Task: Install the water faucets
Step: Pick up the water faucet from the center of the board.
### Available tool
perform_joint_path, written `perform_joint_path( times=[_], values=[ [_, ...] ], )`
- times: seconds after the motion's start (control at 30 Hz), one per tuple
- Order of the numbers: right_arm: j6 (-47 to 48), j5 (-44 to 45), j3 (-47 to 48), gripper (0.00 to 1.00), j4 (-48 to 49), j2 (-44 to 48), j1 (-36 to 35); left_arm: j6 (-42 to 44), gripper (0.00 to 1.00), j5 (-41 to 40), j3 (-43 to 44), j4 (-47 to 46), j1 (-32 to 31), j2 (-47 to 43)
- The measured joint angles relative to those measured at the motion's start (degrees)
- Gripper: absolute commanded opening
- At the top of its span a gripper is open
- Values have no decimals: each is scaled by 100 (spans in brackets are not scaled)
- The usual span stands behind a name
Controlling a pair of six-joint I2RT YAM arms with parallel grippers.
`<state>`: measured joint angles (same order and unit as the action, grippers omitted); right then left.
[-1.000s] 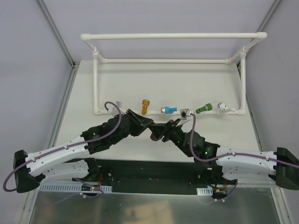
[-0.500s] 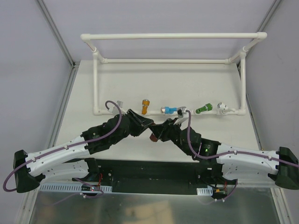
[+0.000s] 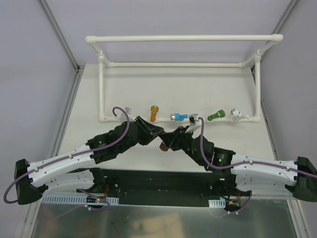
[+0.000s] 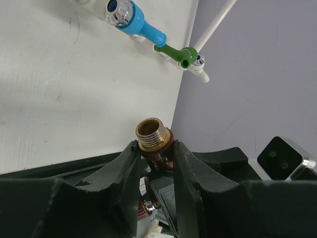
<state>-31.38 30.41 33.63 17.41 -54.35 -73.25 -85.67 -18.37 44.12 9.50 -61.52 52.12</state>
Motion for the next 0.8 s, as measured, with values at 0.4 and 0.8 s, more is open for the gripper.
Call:
perform_joint_path(
  times=[0.4, 0.8],
  values=[
    [13, -125, -302, 0, -15, 577, 24, 22, 37, 17, 0, -94, -2, -105],
    [94, -387, -409, 0, -7, 870, 28, 17, 41, 133, -2, -332, -2, 92]
  ],
)
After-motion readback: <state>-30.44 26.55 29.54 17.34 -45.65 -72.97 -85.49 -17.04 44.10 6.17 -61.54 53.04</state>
